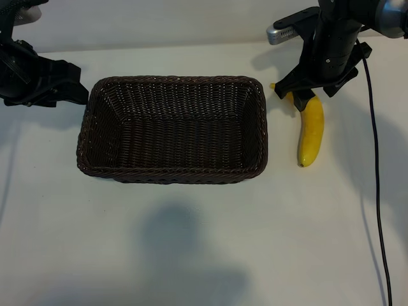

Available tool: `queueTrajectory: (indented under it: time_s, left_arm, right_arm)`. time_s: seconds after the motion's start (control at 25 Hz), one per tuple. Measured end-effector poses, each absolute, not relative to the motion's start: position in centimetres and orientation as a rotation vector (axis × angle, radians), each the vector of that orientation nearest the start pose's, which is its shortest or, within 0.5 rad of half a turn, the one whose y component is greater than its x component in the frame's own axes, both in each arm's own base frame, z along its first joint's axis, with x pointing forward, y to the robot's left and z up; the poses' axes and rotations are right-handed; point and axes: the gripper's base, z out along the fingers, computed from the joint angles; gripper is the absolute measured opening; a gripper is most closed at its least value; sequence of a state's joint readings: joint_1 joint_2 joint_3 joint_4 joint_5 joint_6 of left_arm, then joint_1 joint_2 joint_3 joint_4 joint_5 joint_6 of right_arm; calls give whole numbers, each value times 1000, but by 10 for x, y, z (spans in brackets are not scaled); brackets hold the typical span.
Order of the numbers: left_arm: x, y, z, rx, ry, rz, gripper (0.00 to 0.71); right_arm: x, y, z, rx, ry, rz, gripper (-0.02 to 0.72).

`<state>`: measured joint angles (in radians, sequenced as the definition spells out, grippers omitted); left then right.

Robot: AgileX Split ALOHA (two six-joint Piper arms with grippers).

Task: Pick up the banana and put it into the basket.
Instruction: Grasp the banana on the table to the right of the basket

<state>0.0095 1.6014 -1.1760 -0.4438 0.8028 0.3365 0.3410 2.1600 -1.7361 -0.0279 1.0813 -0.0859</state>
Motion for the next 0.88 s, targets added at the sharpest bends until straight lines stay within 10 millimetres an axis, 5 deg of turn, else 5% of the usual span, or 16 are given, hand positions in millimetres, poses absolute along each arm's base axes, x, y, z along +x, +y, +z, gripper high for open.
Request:
queueTrajectory:
  time_s: [0.88]
  left_arm:
    - [332, -25, 265, 109, 2626, -408, 592]
  right_arm:
    - [424, 147, 173, -622, 2945, 43, 592]
